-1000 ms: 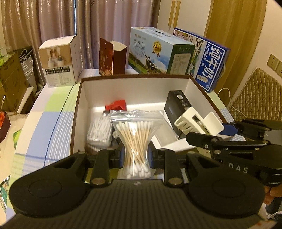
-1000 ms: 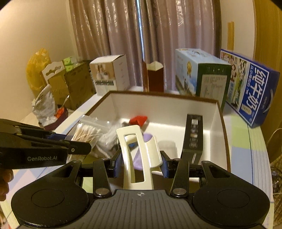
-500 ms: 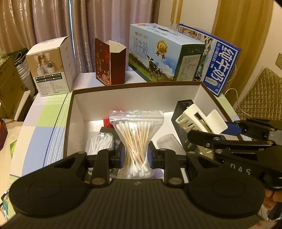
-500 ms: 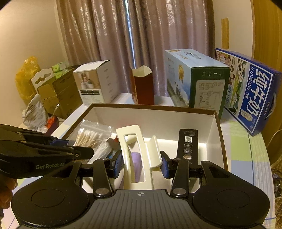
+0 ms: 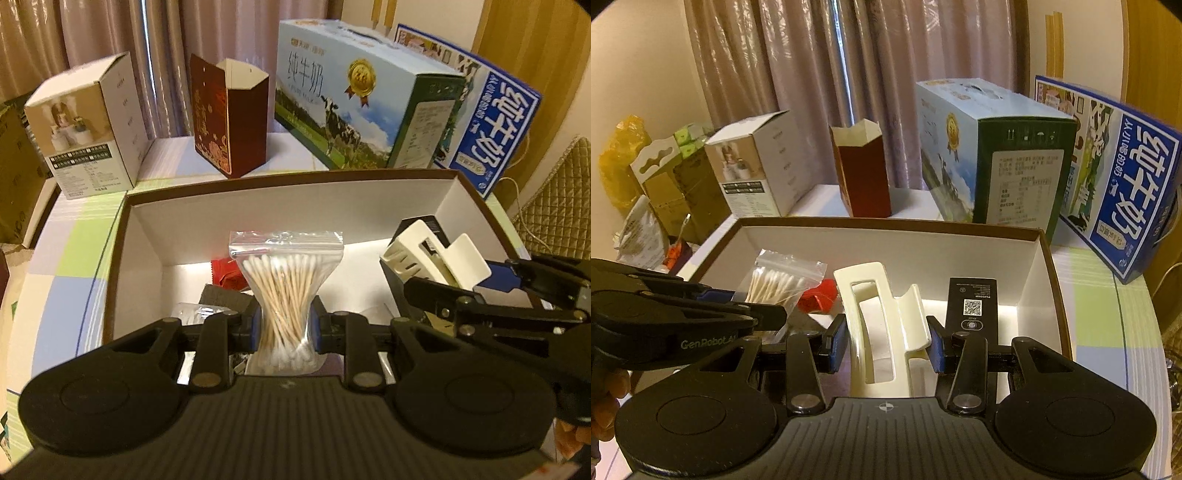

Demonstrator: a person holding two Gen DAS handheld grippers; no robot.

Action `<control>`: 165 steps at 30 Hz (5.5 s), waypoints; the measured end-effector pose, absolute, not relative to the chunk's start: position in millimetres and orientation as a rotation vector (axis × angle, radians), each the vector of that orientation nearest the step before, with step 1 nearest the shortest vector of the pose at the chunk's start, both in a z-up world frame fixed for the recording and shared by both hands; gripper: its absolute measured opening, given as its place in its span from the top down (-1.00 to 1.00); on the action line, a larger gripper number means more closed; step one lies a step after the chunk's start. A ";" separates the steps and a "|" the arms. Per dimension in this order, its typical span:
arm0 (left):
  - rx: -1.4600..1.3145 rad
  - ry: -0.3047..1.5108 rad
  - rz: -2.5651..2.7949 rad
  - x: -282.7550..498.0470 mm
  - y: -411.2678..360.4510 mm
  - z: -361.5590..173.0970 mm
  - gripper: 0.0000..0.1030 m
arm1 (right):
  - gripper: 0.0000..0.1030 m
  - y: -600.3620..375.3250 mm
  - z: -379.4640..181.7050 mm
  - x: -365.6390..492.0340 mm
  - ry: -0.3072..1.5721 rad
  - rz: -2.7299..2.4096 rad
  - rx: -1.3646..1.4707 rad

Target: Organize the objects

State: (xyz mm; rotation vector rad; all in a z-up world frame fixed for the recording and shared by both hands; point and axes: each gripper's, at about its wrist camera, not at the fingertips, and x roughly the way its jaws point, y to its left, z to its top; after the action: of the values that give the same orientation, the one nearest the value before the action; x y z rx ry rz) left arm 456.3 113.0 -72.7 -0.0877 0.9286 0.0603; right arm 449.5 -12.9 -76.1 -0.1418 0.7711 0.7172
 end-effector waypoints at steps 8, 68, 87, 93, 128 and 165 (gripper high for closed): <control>-0.132 0.992 0.066 481.8 121.7 -96.7 0.58 | 0.21 -3.8 -87.9 468.0 0.798 0.711 -0.164; -0.117 0.817 0.084 373.7 117.6 -38.1 -0.98 | -0.97 -74.0 -52.8 399.6 0.703 0.696 -0.103; -0.140 0.787 0.209 231.5 48.9 -3.7 -0.95 | -0.97 -151.1 -33.5 300.3 0.742 0.730 -0.103; -0.138 0.789 0.239 183.9 19.1 1.6 -0.95 | -0.97 -179.9 -26.3 271.7 0.777 0.740 -0.094; -0.130 0.839 0.115 18.8 20.2 2.6 -0.95 | -0.97 -211.0 -16.8 93.8 0.847 0.624 -0.036; -0.115 0.853 0.119 -20.5 25.4 -2.7 -0.95 | -0.97 -206.9 -20.2 46.9 0.857 0.616 -0.062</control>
State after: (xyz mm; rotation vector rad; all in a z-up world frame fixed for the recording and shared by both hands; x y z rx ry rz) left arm -20.5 25.4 -2.7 -0.1147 0.8533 0.1192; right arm 46.9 -206.8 -20.2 -0.0619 0.8567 0.6163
